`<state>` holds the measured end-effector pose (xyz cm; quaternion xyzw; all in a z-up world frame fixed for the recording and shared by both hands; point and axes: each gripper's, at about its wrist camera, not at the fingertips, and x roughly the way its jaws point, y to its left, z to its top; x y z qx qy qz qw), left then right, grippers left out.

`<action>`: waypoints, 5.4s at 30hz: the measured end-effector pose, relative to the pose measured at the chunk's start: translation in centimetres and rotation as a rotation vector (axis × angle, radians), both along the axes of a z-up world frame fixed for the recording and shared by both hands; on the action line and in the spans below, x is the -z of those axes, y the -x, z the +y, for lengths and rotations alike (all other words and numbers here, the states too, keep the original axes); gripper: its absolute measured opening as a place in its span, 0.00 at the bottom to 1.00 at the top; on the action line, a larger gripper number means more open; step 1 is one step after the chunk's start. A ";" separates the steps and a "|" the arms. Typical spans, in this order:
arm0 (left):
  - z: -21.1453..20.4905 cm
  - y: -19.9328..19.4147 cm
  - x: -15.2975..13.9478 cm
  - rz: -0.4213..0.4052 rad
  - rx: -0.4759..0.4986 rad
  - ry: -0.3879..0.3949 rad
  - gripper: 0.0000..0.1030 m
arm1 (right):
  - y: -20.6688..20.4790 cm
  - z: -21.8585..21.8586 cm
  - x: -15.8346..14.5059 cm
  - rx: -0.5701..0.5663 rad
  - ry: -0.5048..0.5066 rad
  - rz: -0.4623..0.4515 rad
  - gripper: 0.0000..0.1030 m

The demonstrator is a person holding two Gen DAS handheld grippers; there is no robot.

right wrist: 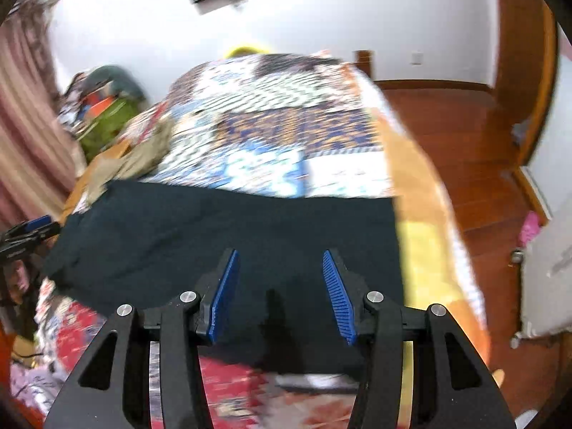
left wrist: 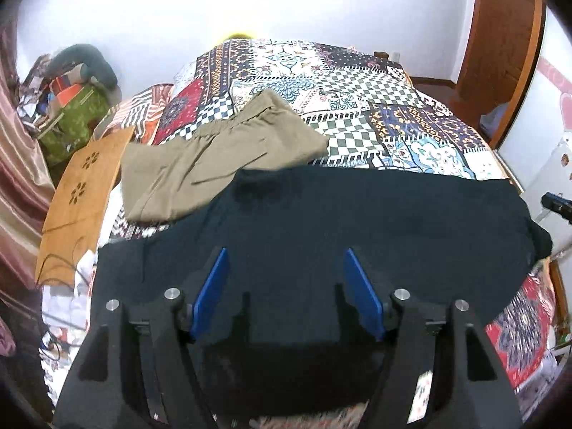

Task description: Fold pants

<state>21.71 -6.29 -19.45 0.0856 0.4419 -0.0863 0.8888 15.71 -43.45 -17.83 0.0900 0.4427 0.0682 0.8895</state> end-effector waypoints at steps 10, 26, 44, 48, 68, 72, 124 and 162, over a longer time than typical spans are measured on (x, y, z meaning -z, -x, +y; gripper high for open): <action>-3.9 -2.9 5.2 0.132 0.009 -0.044 0.68 | -3.3 -5.0 3.6 0.071 -0.003 0.040 0.44; -3.6 -3.0 6.2 0.137 -0.051 -0.014 0.79 | -5.0 -4.7 5.6 0.027 0.082 0.020 0.11; -4.0 -1.9 5.1 0.115 0.000 -0.065 0.79 | -7.9 -5.0 5.6 0.070 0.168 0.075 0.14; -4.8 0.1 3.3 0.075 0.068 -0.071 0.79 | -6.0 -4.9 3.3 0.072 0.163 0.047 0.15; -5.0 7.2 3.4 0.108 0.165 -0.017 0.79 | 3.4 2.9 0.6 -0.051 -0.014 0.017 0.39; -5.6 7.0 3.4 0.088 0.184 -0.038 0.79 | 3.8 3.2 1.3 -0.047 -0.036 0.039 0.39; -5.0 4.8 0.7 0.069 0.212 0.083 0.34 | 1.2 11.1 3.2 -0.227 -0.027 0.087 0.41; -13.7 3.0 1.0 -0.002 0.328 -0.007 0.71 | 9.5 -0.1 3.0 0.164 -0.183 0.119 0.53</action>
